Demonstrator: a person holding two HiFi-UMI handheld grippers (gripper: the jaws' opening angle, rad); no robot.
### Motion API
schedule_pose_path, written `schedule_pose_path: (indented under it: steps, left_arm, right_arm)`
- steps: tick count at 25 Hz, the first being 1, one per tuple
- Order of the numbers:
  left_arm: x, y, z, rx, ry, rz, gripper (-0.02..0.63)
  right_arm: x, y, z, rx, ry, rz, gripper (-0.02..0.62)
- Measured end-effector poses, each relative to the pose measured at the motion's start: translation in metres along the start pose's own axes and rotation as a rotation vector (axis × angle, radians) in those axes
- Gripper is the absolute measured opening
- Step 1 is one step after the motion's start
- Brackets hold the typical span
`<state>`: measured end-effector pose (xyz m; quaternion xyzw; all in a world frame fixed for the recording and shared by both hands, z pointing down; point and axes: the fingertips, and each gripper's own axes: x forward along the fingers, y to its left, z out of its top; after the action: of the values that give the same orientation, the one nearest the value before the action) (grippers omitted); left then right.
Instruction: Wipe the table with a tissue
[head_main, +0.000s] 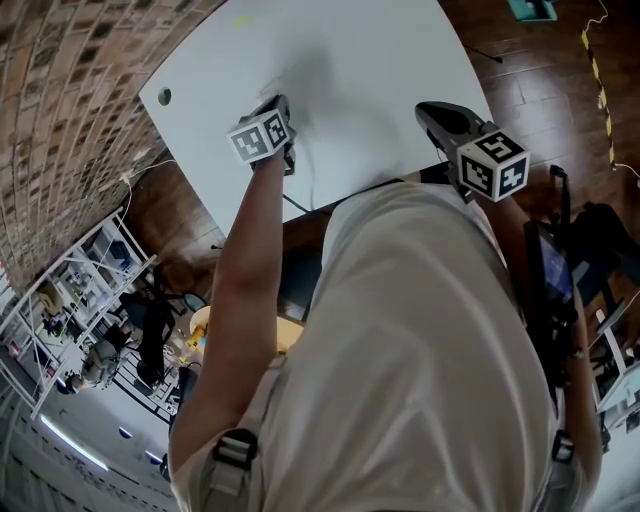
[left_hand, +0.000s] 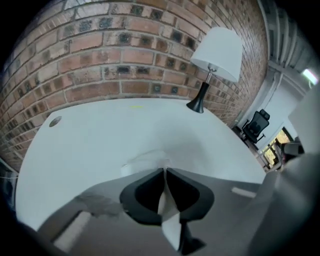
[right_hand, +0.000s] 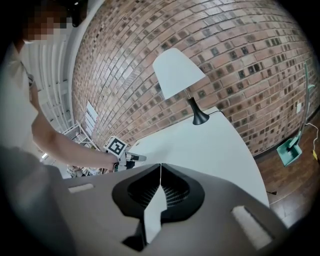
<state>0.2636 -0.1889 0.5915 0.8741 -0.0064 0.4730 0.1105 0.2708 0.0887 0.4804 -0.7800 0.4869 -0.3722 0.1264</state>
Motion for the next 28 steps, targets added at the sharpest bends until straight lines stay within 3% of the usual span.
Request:
schedule_pose_path:
  steps: [3,7,11,15,19,23,28]
  left_arm:
    - [0.002,-0.022,0.024,0.015,-0.078,-0.064,0.022]
    - [0.022,-0.071,0.053,0.087,-0.111,-0.163,0.023]
    - [0.053,-0.105,0.065,0.164,-0.087,-0.187,0.023]
    - [0.068,-0.104,0.07,0.257,-0.016,-0.071,0.023]
    - [0.073,-0.102,0.068,0.27,0.013,-0.069,0.021]
    - [0.074,-0.119,0.063,0.22,0.034,-0.148,0.021]
    - [0.076,-0.19,0.036,0.317,0.1,-0.272,0.021]
  right_arm:
    - [-0.002,-0.004,-0.001,0.004,0.001,-0.006,0.011]
    - [-0.003,-0.013,-0.004,0.013,0.006,-0.025,0.011]
    - [-0.01,-0.025,-0.001,0.019,-0.003,-0.048,0.011]
    - [-0.027,-0.039,-0.001,0.038,-0.024,-0.074,0.011]
    - [-0.037,-0.051,-0.002,0.061,-0.036,-0.094,0.011]
    - [-0.041,-0.056,-0.005,0.076,-0.04,-0.091,0.011]
    - [-0.043,-0.059,-0.008,0.084,-0.039,-0.09,0.011]
